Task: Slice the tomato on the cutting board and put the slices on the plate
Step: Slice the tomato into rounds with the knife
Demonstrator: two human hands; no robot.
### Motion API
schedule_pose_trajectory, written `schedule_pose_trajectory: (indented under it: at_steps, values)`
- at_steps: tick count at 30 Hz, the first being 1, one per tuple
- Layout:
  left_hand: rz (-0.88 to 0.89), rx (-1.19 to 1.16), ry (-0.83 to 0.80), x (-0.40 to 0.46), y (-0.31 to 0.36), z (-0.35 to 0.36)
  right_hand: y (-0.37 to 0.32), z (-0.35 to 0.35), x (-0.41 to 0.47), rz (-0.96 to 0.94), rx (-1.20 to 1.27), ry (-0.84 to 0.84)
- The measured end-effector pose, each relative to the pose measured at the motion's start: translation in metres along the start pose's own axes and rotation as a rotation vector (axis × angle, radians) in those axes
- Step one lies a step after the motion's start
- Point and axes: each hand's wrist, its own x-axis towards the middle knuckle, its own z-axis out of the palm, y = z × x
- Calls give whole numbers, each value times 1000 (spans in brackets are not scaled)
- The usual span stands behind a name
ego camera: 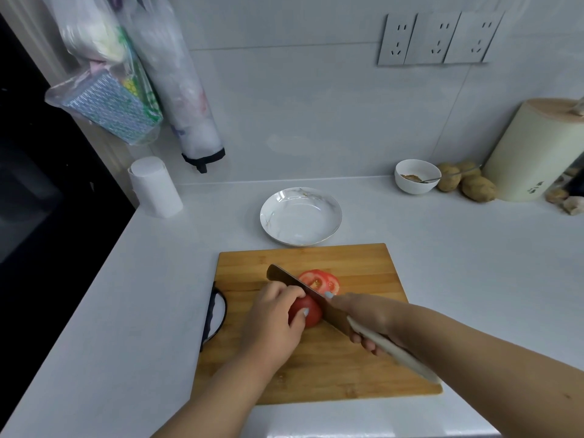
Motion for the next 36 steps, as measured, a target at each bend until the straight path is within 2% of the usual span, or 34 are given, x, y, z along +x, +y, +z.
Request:
schedule_pose_trajectory:
  at_steps: [9, 16, 22, 27, 36]
  values:
    - [28, 0, 3, -5, 1, 1, -7, 11, 11, -126, -25, 95]
    - [-54, -74, -9, -4, -2, -2, -2, 5, 4, -43, 81, 92]
    - [-99, -127, -14, -1, -5, -1, -7, -2, -1, -111, 119, 77]
    - [-107, -75, 11, 3, -5, 0, -18, -15, -34, -277, 32, 137]
    - [-60, -33, 21, 7, -5, 1, -7, -19, -62, -213, -80, 92]
